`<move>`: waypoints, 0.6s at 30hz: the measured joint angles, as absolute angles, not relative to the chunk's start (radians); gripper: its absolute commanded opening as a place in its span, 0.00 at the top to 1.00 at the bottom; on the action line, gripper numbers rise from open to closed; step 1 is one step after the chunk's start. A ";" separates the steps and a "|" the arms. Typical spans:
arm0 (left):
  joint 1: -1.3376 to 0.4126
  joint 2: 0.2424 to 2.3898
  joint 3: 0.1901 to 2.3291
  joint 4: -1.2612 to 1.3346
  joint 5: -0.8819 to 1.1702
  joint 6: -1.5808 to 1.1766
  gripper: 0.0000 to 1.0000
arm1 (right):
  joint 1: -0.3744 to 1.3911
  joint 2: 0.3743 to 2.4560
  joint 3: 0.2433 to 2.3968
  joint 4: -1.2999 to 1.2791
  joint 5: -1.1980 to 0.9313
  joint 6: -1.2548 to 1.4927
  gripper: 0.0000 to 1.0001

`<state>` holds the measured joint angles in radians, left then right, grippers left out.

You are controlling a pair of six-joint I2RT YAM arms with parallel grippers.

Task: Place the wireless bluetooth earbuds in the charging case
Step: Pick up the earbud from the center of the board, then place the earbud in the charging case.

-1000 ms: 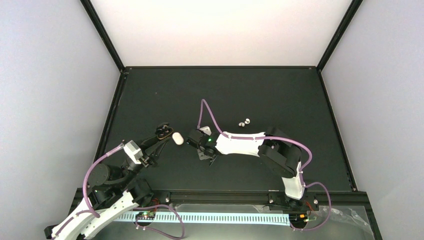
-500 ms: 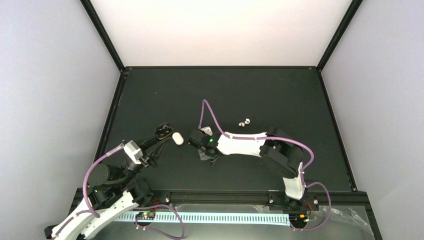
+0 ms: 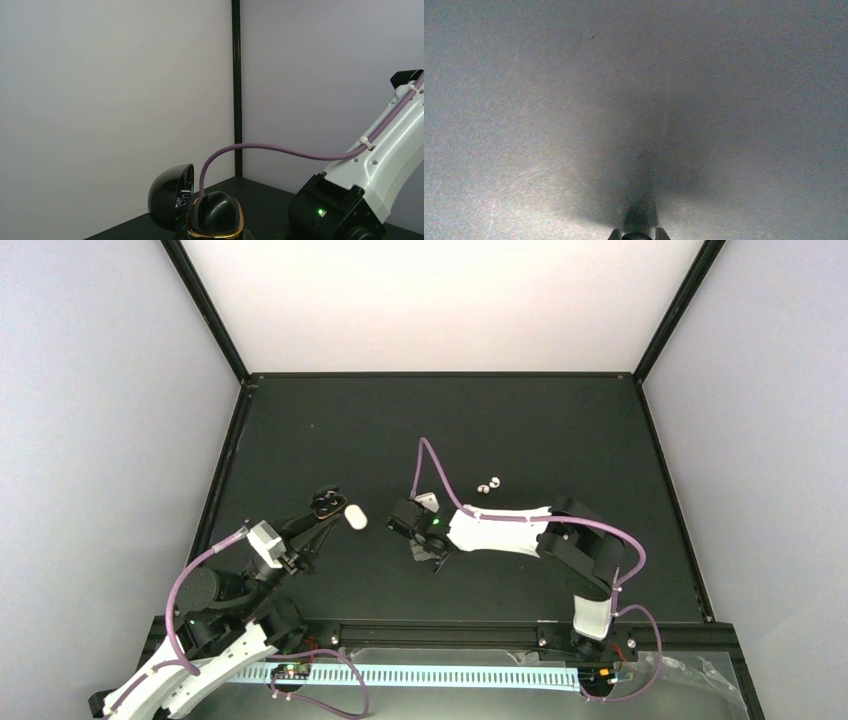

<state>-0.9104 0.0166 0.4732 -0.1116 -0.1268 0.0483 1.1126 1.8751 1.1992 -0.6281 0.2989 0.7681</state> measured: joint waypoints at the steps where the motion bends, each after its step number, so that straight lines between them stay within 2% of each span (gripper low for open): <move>1: -0.910 0.017 0.474 -0.111 -0.127 0.047 0.98 | 1.106 1.864 1.190 -0.624 0.304 0.769 0.99; 10: -0.910 0.050 0.474 -0.090 -0.107 0.018 0.99 | 1.038 1.672 1.087 -0.496 0.365 0.764 0.99; 18: -0.910 0.222 0.472 0.043 -0.093 -0.039 0.98 | 1.025 1.381 0.979 -0.300 0.483 0.671 0.99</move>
